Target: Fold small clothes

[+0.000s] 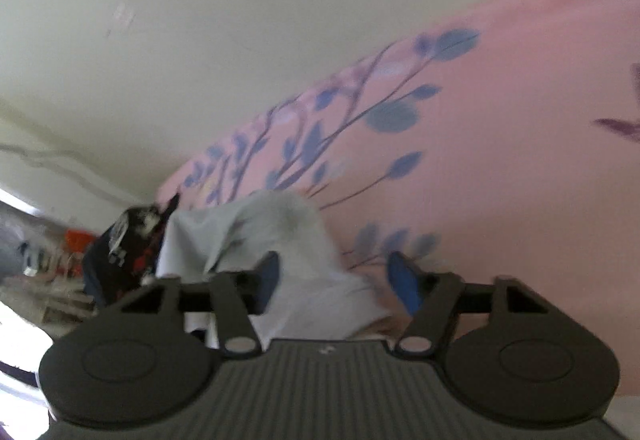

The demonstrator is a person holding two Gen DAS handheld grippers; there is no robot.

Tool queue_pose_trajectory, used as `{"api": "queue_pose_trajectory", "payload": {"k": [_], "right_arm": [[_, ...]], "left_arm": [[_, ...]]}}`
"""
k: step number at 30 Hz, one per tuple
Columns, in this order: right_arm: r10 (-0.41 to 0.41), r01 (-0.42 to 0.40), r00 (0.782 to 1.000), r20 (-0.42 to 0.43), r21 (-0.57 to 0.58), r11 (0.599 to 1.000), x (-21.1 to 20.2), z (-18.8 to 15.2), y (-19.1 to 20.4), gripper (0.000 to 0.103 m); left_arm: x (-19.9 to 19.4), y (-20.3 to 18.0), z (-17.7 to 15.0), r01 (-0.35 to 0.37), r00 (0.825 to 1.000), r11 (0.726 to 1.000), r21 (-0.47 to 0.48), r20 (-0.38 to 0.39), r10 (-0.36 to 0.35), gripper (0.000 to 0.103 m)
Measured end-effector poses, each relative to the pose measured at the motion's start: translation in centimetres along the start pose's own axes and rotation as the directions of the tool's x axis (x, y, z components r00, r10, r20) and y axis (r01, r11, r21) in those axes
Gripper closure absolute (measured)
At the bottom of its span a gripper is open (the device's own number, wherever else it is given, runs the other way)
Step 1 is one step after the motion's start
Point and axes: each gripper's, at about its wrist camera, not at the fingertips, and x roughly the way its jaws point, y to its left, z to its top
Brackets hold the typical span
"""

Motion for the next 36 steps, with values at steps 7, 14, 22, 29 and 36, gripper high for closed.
{"api": "queue_pose_trajectory", "payload": {"k": [7, 14, 22, 29, 36], "right_arm": [[0.059, -0.028, 0.995, 0.08, -0.339, 0.94, -1.9, -3.9, 7.6, 0.09], [0.123, -0.081, 0.992, -0.018, -0.844, 0.531, -4.8, -17.4, 17.8, 0.09], [0.071, -0.164, 0.986, -0.148, -0.913, 0.374, -2.0, -29.4, 15.1, 0.045], [0.132, -0.09, 0.991, -0.027, -0.862, 0.498, -7.5, -27.3, 13.0, 0.044], [0.089, 0.215, 0.92, 0.381, -0.682, 0.699, -17.6, -23.8, 6.4, 0.041]], "left_arm": [[-2.7, 3.9, 0.6, -0.008, 0.991, 0.982, -0.191, 0.126, 0.033, 0.064], [-8.1, 10.3, -0.9, 0.116, 0.959, 0.877, -0.466, 0.283, 0.024, 0.053], [-11.0, 8.7, -1.9, 0.061, 0.97, 0.908, -0.415, 0.238, 0.044, 0.011], [-8.9, 2.6, -0.4, 0.036, 0.988, 0.97, -0.242, 0.151, 0.001, 0.005], [-6.1, -1.6, -0.9, -0.045, 0.998, 0.996, -0.077, 0.038, 0.048, 0.071]]}}
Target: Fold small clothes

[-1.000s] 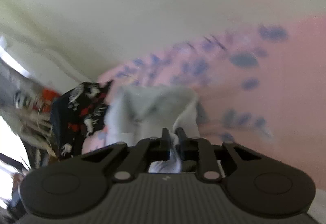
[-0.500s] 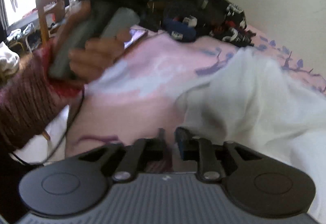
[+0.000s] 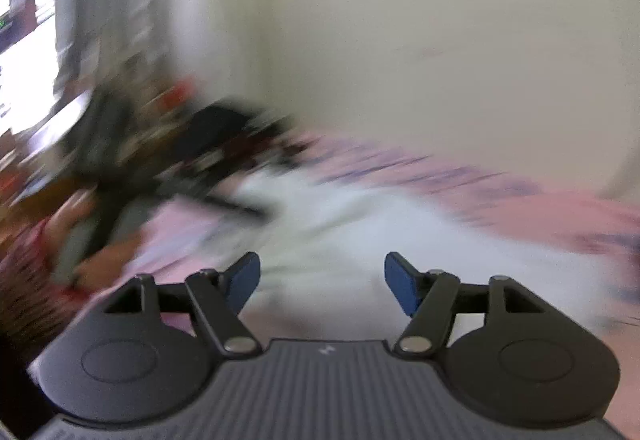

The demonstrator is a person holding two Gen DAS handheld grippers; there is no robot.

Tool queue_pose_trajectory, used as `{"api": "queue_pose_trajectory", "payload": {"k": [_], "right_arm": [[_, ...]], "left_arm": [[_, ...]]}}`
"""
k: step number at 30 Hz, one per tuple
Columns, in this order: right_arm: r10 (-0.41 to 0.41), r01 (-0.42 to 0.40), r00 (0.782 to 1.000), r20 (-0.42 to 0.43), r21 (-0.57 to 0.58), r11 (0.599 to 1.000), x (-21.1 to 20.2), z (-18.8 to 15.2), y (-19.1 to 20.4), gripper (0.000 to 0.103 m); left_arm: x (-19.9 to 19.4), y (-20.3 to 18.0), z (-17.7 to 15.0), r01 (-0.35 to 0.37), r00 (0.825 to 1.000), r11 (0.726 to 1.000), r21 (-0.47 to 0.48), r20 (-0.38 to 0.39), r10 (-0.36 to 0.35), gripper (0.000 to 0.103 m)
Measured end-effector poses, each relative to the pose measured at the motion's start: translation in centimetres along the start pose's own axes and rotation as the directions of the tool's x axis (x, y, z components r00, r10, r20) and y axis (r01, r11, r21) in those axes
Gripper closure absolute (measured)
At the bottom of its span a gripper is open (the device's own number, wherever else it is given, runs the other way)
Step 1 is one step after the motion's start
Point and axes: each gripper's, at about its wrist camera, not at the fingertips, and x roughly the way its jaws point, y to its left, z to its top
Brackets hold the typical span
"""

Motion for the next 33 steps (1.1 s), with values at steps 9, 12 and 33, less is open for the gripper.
{"api": "queue_pose_trajectory", "payload": {"k": [9, 12, 33], "right_arm": [[-0.188, 0.164, 0.982, 0.018, 0.408, 0.898, -3.7, -3.1, -10.6, 0.03], [-0.099, 0.111, 0.994, -0.051, 0.418, 0.902, -0.4, -3.6, -10.6, 0.07], [-0.163, 0.164, 0.986, -0.042, 0.472, 0.866, 1.1, -1.8, -12.8, 0.072]], "left_arm": [[-1.0, 7.1, 1.4, 0.028, 1.0, 0.98, -0.197, 0.014, -0.025, 0.094], [-0.8, 5.9, 0.9, -0.008, 1.0, 0.988, -0.151, 0.004, 0.008, 0.093], [1.8, 5.1, 1.3, 0.022, 0.999, 0.983, -0.185, -0.029, -0.028, 0.083]]}}
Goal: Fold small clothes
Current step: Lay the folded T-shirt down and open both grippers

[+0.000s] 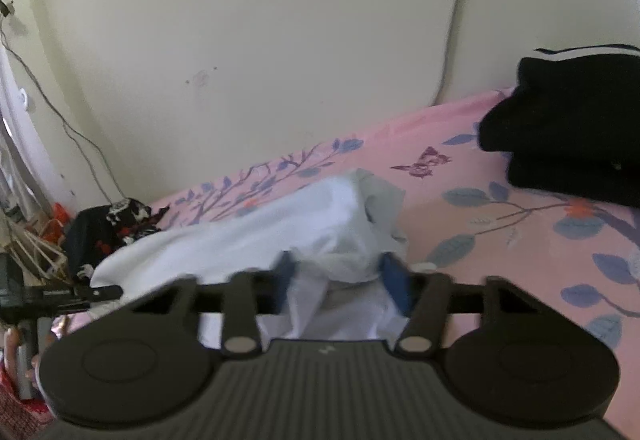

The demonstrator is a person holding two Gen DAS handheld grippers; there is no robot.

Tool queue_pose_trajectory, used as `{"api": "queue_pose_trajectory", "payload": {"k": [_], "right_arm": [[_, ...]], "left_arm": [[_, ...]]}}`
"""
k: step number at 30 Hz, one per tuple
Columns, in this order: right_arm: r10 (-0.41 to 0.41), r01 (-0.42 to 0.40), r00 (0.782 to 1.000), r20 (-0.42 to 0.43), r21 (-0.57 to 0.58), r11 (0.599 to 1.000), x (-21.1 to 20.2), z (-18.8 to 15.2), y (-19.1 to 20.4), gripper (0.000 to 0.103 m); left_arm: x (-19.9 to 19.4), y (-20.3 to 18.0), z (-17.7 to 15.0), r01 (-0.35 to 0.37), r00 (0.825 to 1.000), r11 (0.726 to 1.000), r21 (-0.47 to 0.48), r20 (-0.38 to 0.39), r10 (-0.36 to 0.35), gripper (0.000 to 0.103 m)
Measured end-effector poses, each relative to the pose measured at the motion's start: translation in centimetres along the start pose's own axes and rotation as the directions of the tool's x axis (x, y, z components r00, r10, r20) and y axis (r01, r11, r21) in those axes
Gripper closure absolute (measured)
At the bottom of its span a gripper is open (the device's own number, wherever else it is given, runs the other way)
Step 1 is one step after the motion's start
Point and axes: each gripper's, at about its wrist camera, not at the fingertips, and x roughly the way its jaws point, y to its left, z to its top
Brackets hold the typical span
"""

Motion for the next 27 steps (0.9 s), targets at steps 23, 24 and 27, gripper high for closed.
{"api": "queue_pose_trajectory", "payload": {"k": [23, 24, 27], "right_arm": [[-0.068, 0.06, 0.985, 0.158, 0.054, 0.997, -8.7, -4.0, -1.1, 0.043], [-0.071, 0.065, 0.98, 0.184, 0.037, 0.997, -8.9, -3.2, -0.7, 0.043], [-0.016, 0.023, 0.98, 0.197, -0.035, 0.999, -7.4, -1.6, 1.6, 0.043]], "left_arm": [[-4.4, 0.7, -0.4, -0.074, 0.997, 0.996, 0.058, 0.03, 0.073, 0.063], [-5.4, 0.7, 0.1, -0.059, 0.996, 0.997, 0.043, 0.063, 0.056, 0.063], [-6.9, -0.7, 1.6, 0.031, 0.987, 0.999, 0.045, 0.156, -0.038, 0.062]]}}
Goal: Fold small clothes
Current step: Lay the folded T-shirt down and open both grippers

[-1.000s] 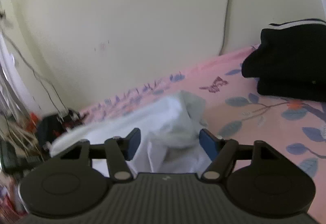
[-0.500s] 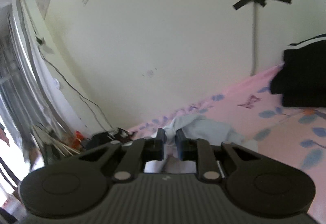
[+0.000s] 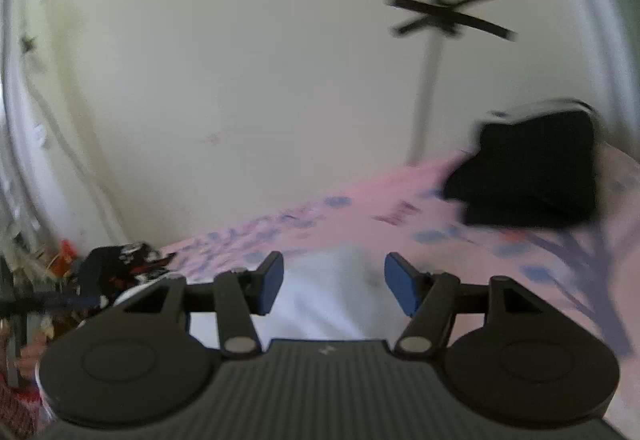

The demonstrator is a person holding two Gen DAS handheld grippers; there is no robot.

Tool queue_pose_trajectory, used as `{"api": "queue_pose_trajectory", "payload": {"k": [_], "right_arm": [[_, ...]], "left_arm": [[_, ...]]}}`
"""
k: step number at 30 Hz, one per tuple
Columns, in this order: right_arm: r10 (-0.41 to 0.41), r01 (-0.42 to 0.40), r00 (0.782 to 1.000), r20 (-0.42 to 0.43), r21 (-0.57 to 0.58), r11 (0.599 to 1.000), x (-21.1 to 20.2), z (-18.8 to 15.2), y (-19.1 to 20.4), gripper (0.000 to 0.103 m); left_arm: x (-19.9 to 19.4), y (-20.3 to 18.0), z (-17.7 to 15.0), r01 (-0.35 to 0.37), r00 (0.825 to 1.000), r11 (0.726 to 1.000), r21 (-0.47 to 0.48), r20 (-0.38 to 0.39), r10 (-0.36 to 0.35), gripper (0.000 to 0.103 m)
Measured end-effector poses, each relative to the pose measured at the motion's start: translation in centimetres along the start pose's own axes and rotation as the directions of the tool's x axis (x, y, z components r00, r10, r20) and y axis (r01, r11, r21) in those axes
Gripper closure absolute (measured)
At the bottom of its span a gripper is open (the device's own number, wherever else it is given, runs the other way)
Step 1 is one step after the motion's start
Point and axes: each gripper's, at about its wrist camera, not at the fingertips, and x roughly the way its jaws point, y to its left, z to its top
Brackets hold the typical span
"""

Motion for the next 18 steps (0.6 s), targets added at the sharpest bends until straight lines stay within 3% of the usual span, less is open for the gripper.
{"api": "queue_pose_trajectory", "payload": {"k": [4, 7, 9, 11, 12, 13, 16, 18], "right_arm": [[0.096, -0.102, 0.993, -0.066, -0.099, 0.99, 5.8, -0.4, 4.8, 0.04], [0.106, -0.135, 0.983, -0.153, -0.192, 0.972, 10.8, -1.8, 8.0, 0.039], [0.035, -0.095, 0.975, -0.219, -0.269, 0.959, 13.8, -2.8, 9.1, 0.04], [-0.099, 0.013, 0.972, -0.215, -0.369, 0.929, 15.2, -3.7, 8.2, 0.052], [-0.134, 0.045, 0.968, -0.214, -0.377, 0.925, 15.5, -3.8, 7.4, 0.052], [-0.148, 0.064, 0.965, -0.217, -0.35, 0.934, 15.3, -3.6, 6.0, 0.057], [-0.133, 0.079, 0.969, -0.206, -0.25, 0.965, 13.5, -2.9, 3.4, 0.078], [-0.157, 0.12, 0.972, -0.173, -0.205, 0.971, 11.7, -3.2, 2.0, 0.078]], "left_arm": [[2.8, -4.1, 0.0, 0.082, 0.996, 0.991, 0.107, 0.011, -0.083, 0.058], [6.6, -6.4, -0.7, 0.064, 0.998, 0.978, 0.196, -0.02, -0.062, 0.057], [9.4, -6.3, -1.6, 0.003, 0.998, 0.974, 0.226, -0.068, 0.012, 0.058], [11.9, -4.9, -2.6, -0.087, 0.982, 0.967, 0.241, -0.144, 0.125, 0.066], [12.2, -4.2, -3.1, -0.089, 0.979, 0.969, 0.232, -0.159, 0.129, 0.069], [11.9, -3.5, -3.2, -0.064, 0.985, 0.974, 0.217, -0.144, 0.097, 0.07], [11.5, -2.9, -3.2, -0.069, 0.986, 0.977, 0.203, -0.138, 0.098, 0.071], [11.5, -2.9, -3.7, -0.078, 0.988, 0.971, 0.227, -0.115, 0.106, 0.071]]}}
